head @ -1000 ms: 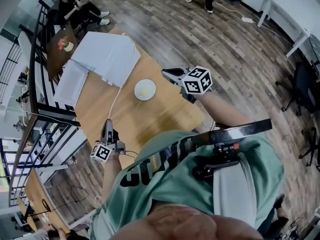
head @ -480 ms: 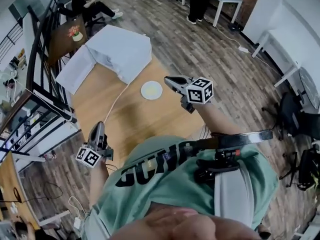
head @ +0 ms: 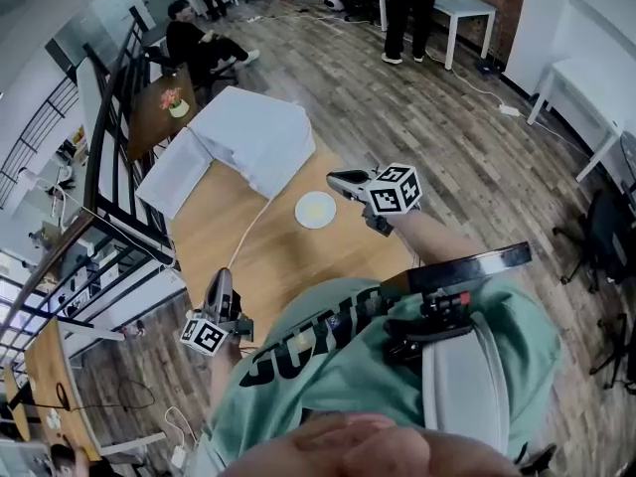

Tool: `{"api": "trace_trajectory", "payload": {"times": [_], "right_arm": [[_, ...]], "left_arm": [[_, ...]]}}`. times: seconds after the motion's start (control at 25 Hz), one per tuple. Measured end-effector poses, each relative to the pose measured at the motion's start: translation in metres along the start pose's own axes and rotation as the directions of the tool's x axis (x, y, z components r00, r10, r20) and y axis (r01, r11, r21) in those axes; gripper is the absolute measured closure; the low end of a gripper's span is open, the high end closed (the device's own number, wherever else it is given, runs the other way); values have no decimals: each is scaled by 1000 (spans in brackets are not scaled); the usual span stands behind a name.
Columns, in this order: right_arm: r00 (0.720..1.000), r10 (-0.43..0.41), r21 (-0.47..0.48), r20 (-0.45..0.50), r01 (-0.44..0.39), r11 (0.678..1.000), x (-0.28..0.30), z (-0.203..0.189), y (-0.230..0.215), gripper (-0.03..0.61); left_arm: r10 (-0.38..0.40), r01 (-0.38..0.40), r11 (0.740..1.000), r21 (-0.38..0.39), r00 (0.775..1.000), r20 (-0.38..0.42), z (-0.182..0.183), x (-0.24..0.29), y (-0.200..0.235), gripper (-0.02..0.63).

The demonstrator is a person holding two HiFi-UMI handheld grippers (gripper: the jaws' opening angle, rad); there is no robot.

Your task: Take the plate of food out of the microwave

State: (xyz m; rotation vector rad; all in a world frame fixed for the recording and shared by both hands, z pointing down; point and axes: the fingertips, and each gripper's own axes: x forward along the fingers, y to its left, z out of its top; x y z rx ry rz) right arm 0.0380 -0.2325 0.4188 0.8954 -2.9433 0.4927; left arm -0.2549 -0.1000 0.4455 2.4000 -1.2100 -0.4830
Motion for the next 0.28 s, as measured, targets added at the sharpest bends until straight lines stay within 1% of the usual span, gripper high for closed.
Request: {"api": "trace_trajectory", "payload": {"times": [0.12,0.28], "right_arm": [[1000,18,12,3,-18,1000,0,-5,-2,572],[1000,22,20,-1,-22,1000,-3,-11,-13,572]], "left_arm": [[25,-25,1000,-3,1000,-16,-5,-1,0,607],[33,-34,999,-11,999,-27,-13,5,-1,607]]}}
